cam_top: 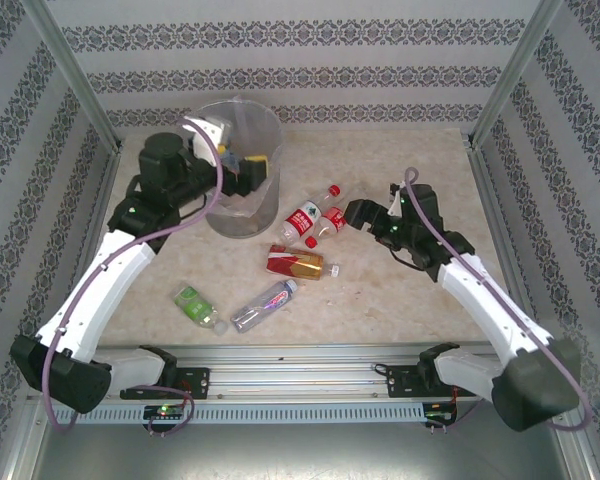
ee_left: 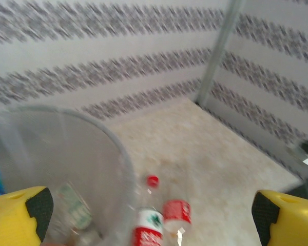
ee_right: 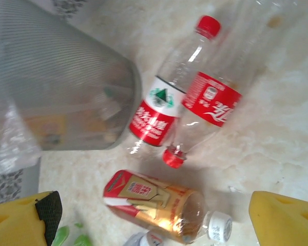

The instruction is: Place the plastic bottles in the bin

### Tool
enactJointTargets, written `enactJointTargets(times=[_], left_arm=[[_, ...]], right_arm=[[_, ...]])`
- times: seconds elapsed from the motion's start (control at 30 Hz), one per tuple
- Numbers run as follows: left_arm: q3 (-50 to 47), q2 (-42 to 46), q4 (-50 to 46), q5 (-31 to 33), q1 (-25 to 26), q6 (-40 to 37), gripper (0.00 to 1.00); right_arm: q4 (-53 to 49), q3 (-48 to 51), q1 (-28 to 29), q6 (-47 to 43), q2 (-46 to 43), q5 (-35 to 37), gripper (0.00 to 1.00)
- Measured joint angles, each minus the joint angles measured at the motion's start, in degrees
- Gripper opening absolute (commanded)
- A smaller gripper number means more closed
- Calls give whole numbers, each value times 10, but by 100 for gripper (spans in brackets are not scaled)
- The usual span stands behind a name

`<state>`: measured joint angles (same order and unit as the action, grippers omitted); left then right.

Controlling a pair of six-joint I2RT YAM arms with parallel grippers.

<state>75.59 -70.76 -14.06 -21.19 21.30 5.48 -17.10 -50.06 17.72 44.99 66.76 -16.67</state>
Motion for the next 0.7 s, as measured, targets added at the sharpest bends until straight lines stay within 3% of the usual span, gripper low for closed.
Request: enactJointTargets(times=[0.23,0.5,0.7], left_arm=[[-58,-1,-40,-5,79,2,100],[-103,-22,-48,-6,114,35,100],[-95,-77,-59,29,155,77,100]], right_arm=[[25,-7,-10,29,120,19,88],[76,-63,-41,49,250,25,87],[93,-136,-59,50,331,26,87]])
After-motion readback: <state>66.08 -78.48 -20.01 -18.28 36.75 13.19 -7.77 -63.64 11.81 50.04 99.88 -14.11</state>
